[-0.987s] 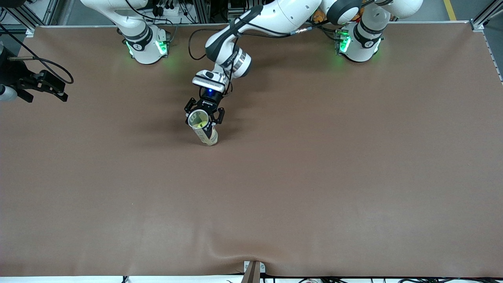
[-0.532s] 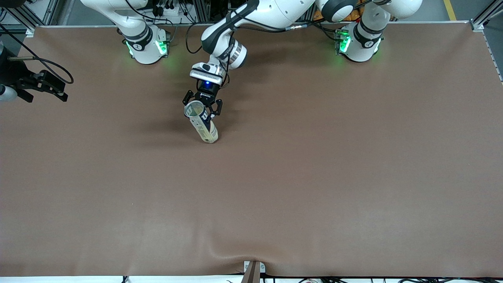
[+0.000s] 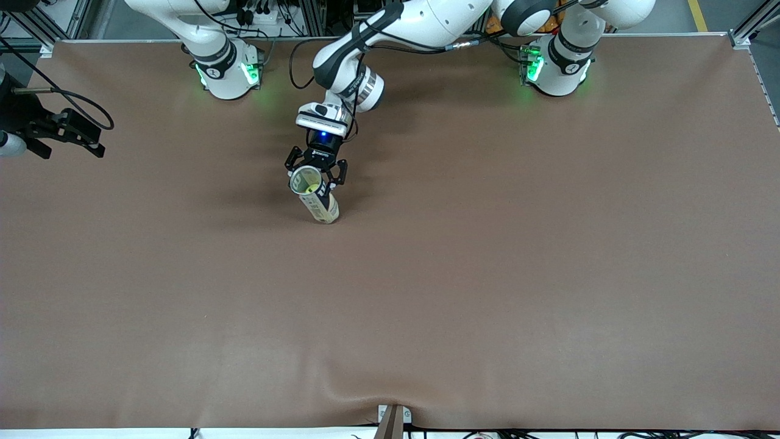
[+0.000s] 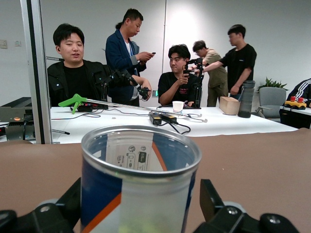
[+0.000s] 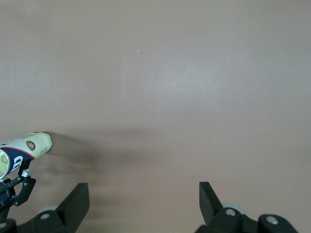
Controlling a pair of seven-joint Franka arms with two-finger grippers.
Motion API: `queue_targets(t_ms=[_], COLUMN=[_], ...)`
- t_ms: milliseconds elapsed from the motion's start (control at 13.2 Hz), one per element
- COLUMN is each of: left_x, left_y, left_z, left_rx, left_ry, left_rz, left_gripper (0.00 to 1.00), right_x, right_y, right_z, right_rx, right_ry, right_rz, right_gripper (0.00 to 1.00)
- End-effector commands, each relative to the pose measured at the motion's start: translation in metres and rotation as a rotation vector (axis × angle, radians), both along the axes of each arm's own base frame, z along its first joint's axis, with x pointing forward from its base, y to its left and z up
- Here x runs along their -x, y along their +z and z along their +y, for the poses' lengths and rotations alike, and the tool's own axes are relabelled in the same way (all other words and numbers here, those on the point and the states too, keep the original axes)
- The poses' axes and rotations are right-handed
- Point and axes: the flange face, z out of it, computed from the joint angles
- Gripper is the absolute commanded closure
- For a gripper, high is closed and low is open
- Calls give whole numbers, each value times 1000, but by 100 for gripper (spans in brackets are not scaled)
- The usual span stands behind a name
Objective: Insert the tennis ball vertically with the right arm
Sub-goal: 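Lower the upright can onto the table with the left gripper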
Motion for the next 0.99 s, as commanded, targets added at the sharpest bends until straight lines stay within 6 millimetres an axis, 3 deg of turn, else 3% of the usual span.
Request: queue_targets(t_ms=[0,380,911], left_x=[-4,-20,1], left_y=[2,4,-8], left_z=[0,15,24], left_rx=[-25,-110,-117], left_ry=[8,26,18], left_rz=[-17,-37,-10], left_gripper=[0,0,0], right_x=[8,8,8], right_y=[6,5,6], right_z=[-4,-4,-5], right_rx=[21,21,21], right_ry=[0,2,7], right_rz=[-7,-3,-4], right_gripper=[0,0,0])
